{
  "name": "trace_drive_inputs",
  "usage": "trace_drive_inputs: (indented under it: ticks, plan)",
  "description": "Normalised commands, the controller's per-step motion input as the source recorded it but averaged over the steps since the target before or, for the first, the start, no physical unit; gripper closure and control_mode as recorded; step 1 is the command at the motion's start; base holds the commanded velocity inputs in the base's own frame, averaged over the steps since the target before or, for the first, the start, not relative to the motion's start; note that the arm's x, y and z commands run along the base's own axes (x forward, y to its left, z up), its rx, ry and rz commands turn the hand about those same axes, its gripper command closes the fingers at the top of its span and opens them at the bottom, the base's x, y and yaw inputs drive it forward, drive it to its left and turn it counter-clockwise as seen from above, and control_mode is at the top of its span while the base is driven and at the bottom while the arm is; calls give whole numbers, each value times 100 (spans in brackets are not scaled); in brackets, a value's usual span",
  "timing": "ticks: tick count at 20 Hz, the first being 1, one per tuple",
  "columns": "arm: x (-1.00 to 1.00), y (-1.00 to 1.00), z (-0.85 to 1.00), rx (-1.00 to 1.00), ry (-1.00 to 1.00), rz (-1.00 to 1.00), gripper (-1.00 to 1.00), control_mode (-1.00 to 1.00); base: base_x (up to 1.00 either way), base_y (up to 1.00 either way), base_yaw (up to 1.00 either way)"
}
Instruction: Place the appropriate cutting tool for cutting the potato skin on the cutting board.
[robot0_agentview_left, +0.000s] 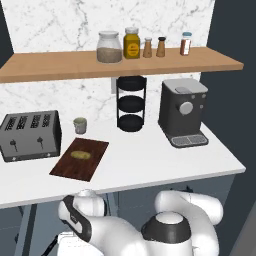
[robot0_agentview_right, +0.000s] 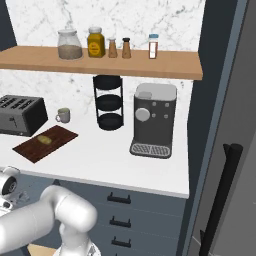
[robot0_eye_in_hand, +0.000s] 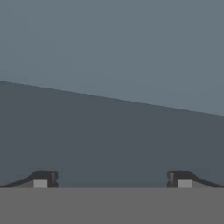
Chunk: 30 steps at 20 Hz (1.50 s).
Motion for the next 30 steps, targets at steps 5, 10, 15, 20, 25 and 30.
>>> trace_drive_inputs:
  ticks: [5,10,15,20,25,30]
  plan:
    - [62,23,60,-4,0,-6,-100,-100,0,0,0]
    - [33,25,9,-12,-5,-8,-100,-100,0,0,0]
    - [13,1,-4,-11,-6,-5,-100,-100,0,0,0]
    - [34,8,0,-12,0,-24,-100,-100,0,0,0]
    - [31,20,0,-11,0,-32,-100,-100,0,0,0]
    - [13,2,-6,-18,1,-21,-100,-100,0,0,0]
